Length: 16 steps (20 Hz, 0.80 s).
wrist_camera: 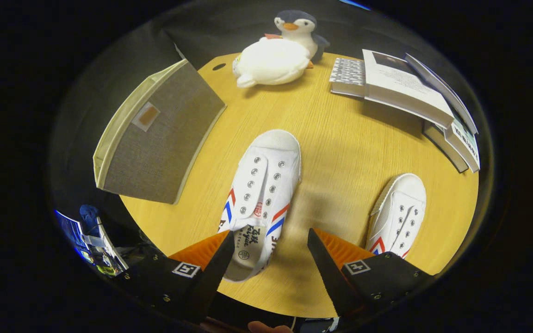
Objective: Open the storage box then place both shoes into the box .Put the left shoe in first, then the right shoe, with the right side of both shoes facing outward in a uniform manner.
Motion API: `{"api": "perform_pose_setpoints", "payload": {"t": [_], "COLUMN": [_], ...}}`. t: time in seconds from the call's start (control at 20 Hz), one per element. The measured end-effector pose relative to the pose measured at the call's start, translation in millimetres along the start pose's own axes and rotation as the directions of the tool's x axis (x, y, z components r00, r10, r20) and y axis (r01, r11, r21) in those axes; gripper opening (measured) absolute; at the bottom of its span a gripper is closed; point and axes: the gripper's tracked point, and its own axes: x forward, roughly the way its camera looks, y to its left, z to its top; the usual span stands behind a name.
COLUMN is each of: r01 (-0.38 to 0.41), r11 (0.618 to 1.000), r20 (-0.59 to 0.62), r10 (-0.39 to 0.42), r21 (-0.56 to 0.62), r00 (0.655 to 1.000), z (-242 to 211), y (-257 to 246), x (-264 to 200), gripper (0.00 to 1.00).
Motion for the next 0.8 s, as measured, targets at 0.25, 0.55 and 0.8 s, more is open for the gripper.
{"api": "perform_pose_setpoints", "payload": {"t": [0.25, 0.55, 0.8], "r01": [0.029, -0.066, -0.053], "r11": [0.999, 0.996, 0.992], "r20": [-0.077, -0.138, -0.128], "r10": [-0.031, 0.073, 0.068], "r21": [-0.027, 0.055, 0.117], "r00": [0.997, 0.988, 0.989], "z": [0, 0, -2], "y": [-9, 9, 1], "x": [25, 29, 28], "gripper": [0.97, 0.53, 0.07]}}
